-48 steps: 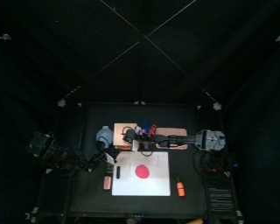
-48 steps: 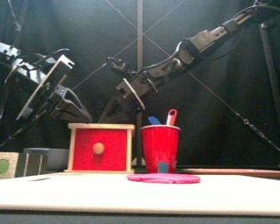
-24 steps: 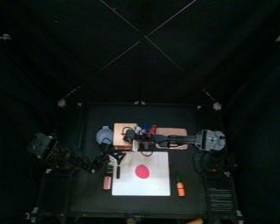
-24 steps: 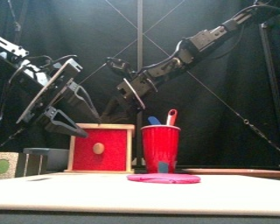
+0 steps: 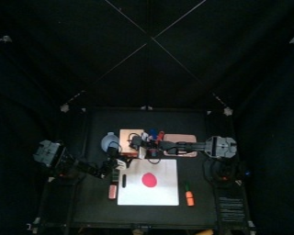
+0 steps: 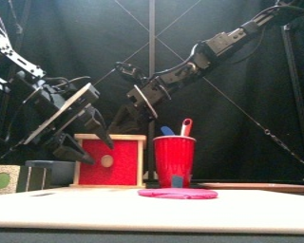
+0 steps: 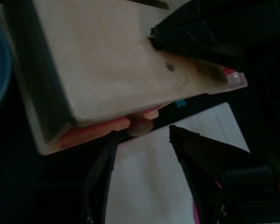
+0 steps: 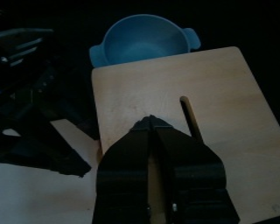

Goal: Get the cutter from the drawer then cut the dough then place the extra dough in the bowl
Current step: Open the drawer

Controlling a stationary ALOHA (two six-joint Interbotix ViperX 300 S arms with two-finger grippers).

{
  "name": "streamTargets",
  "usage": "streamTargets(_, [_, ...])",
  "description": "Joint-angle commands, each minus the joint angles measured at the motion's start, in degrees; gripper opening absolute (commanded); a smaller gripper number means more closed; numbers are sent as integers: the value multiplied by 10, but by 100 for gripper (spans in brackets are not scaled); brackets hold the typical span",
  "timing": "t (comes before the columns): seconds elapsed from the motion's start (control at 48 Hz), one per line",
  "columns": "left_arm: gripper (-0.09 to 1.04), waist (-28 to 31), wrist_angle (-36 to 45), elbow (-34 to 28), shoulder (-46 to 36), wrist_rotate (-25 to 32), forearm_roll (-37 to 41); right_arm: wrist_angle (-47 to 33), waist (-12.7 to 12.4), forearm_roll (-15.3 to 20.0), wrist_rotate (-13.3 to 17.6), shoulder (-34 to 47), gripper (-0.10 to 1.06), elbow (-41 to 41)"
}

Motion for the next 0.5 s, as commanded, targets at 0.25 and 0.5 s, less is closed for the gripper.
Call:
streamTargets(0.25, [84, 39, 14, -34, 26, 3, 2, 9, 1, 1, 0, -4, 2, 0])
streamTargets(0.5, [82, 42, 14, -49, 45, 4, 4, 9, 1, 1, 0, -1, 2, -1])
